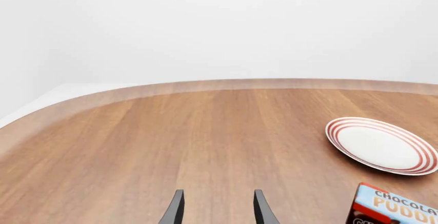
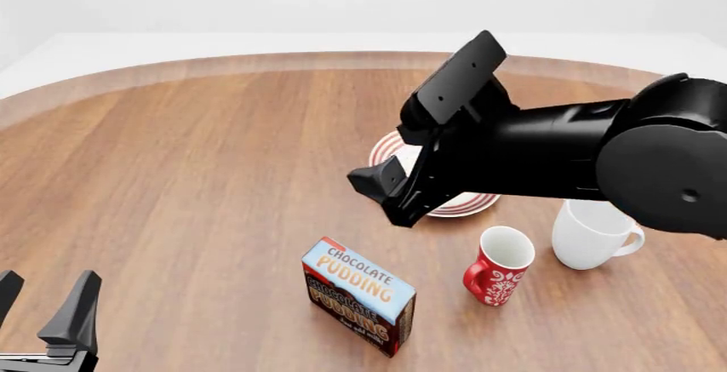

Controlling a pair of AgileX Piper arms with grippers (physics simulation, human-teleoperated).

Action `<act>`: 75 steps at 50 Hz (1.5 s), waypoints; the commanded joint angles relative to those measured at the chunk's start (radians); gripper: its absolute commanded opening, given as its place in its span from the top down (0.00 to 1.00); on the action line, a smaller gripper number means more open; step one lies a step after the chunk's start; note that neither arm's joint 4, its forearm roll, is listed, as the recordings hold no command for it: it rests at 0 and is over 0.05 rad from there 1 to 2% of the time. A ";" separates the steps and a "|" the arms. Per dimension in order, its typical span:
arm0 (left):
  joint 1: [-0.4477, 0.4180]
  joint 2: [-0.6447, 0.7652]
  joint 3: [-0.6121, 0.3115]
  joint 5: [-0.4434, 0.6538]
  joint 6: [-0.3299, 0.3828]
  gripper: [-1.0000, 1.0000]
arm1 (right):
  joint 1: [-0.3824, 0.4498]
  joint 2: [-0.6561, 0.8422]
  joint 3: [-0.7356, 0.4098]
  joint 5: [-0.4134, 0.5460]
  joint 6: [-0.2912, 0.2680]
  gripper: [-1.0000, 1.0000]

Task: Put the chocolate pudding to the right of the plate.

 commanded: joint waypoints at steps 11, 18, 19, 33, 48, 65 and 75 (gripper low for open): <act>0.000 0.000 0.000 0.000 0.000 0.00 | 0.049 0.103 0.076 -0.146 0.059 0.00; 0.000 0.000 0.000 0.000 0.000 0.00 | 0.055 0.125 0.095 -0.182 0.076 0.00; 0.000 0.000 0.000 0.000 0.000 0.00 | 0.052 0.125 0.102 -0.190 0.079 0.00; 0.000 0.000 0.000 0.000 0.000 0.00 | 0.048 0.180 0.156 -0.278 0.089 0.00; 0.000 0.000 0.000 0.000 0.000 0.00 | 0.049 0.235 0.198 -0.354 0.103 0.00; 0.000 0.000 0.000 0.000 0.000 0.00 | 0.064 0.303 0.214 -0.399 0.119 0.00; 0.000 0.000 0.000 0.000 0.000 0.00 | 0.056 0.321 0.215 -0.403 0.120 0.00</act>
